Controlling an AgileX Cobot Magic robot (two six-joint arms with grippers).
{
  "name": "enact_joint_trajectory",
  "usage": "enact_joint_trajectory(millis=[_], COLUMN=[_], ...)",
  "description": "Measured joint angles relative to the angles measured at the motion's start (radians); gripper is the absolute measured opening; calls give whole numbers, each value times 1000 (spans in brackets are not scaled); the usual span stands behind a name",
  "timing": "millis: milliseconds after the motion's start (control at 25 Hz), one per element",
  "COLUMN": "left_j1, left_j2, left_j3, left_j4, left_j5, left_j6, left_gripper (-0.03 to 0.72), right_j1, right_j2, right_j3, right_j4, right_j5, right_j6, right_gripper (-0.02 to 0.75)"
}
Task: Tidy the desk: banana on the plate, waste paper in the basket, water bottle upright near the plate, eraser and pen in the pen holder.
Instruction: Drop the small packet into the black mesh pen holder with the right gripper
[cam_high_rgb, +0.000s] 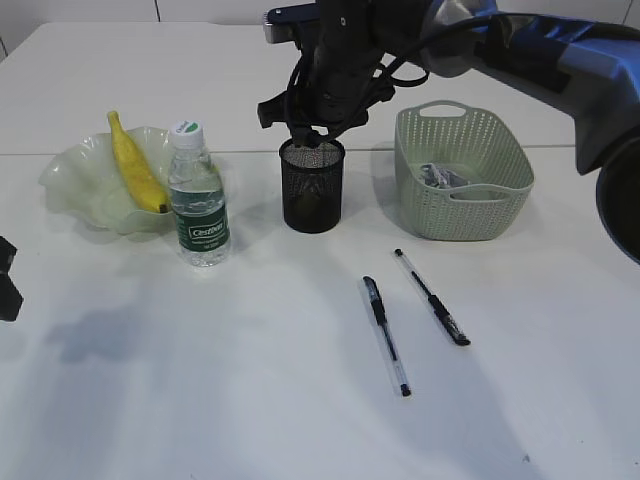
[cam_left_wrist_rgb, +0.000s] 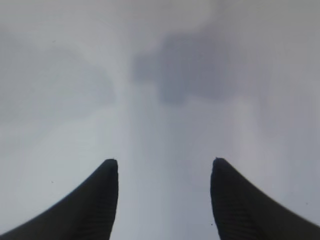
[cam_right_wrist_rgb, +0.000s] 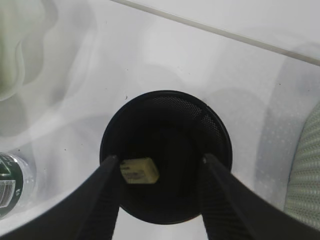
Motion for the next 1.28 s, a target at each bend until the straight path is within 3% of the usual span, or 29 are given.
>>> enact_joint_trajectory(millis=[360,600,760,1040,1280], left_j1=[0,0,0,0,0], left_j2=[0,0,0,0,0], left_j3=[0,0,0,0,0], left_j4=[0,0,0,0,2], left_j5=[10,13,13,39,77], left_j6=[0,0,0,0,0], left_gripper=[414,412,412,412,411], right_j1=[0,0,0,0,0], right_j2=[-2,-49,-66,-75,-191], right_j3=[0,0,0,0,138], right_j4=[0,5,50,149,165], right_j5=[19,159,277,295,295], right_j6=[0,0,0,-60,-108], right_gripper=[389,389,390,389,389])
